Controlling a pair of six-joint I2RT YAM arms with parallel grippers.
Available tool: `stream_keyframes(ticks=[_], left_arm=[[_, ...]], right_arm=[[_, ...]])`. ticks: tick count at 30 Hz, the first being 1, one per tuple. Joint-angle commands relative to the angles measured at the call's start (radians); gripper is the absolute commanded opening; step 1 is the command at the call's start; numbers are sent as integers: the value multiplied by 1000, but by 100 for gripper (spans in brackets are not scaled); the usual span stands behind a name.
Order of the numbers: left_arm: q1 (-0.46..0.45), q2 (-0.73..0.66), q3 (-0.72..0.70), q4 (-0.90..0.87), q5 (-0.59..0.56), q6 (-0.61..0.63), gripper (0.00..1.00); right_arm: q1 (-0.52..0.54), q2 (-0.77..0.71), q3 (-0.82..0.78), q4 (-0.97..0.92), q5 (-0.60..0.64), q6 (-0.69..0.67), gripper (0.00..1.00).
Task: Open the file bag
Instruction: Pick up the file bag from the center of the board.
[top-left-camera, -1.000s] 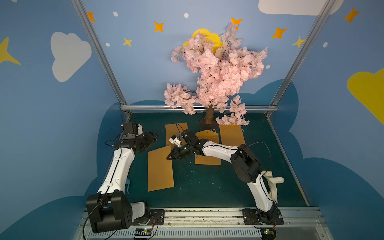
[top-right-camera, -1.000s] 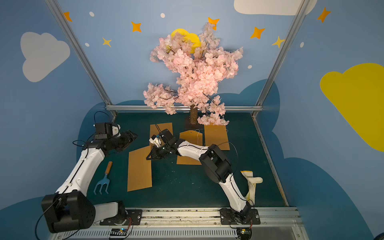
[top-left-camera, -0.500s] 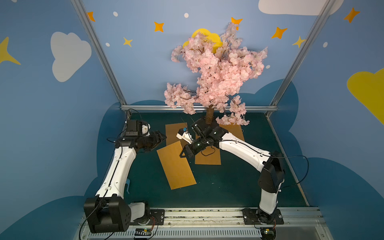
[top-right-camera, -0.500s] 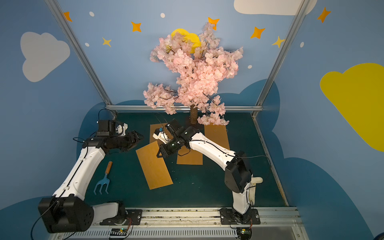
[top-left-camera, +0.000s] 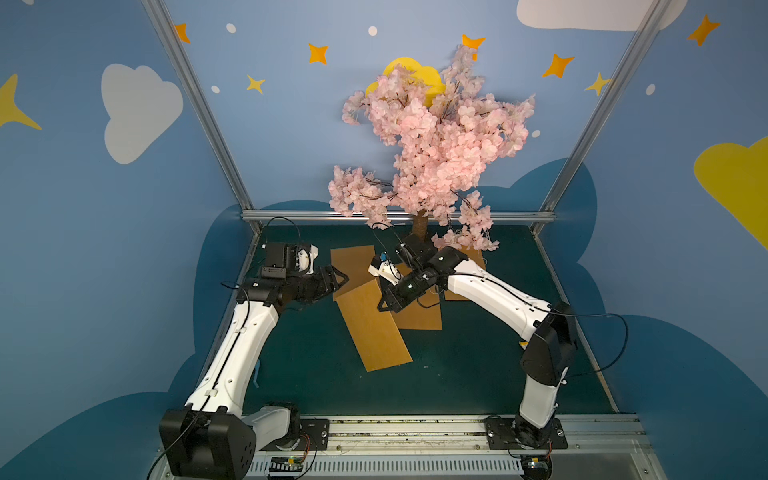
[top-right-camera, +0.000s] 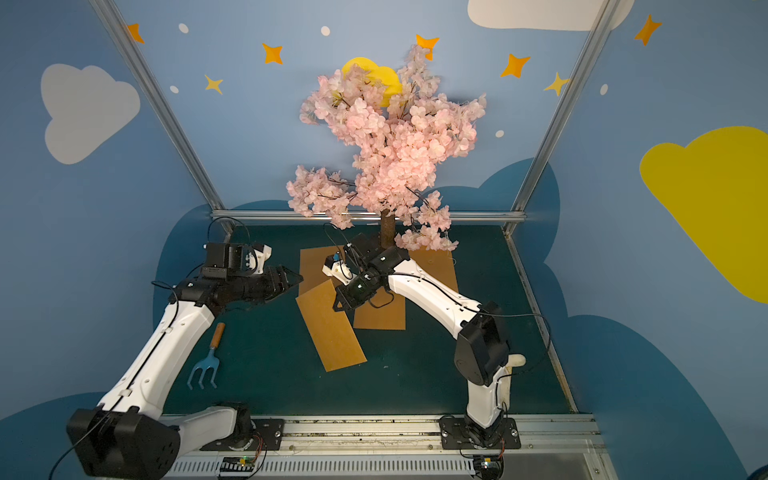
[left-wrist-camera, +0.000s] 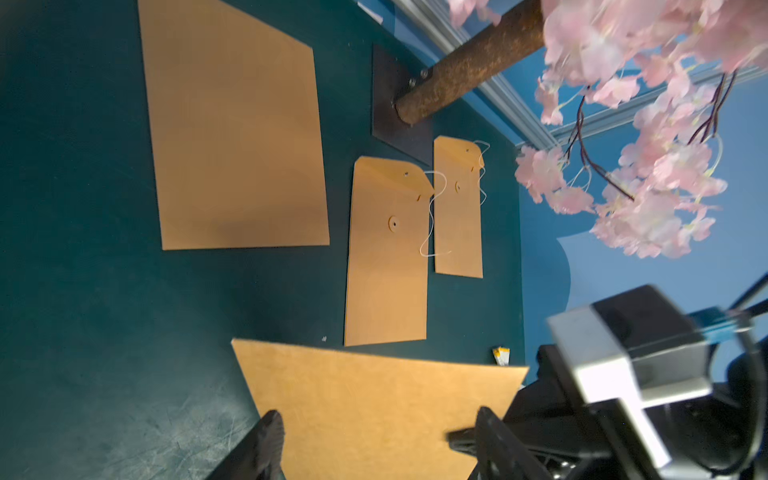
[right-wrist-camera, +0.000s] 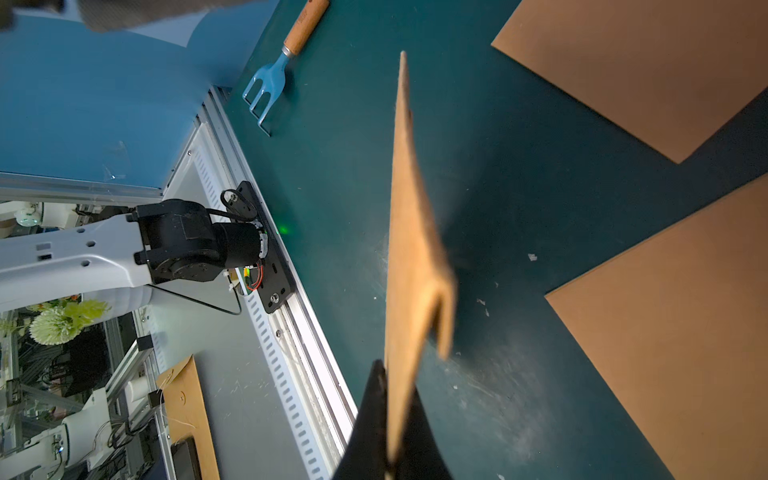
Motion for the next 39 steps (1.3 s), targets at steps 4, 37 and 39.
stream_keyframes(ticks=[4,37,39], left_arm=[[-2,-65,-126,114,86,-9,75],[-3,-4,-319,1025,437,-487,20],[-3,-11,-322,1025,435,-483,10]], right_arm=[[-61,-110,37,6,-39,22,0],[-195,-228,-79,314,-213,191,1],[-198,-216,-70,310,-211,190,5]])
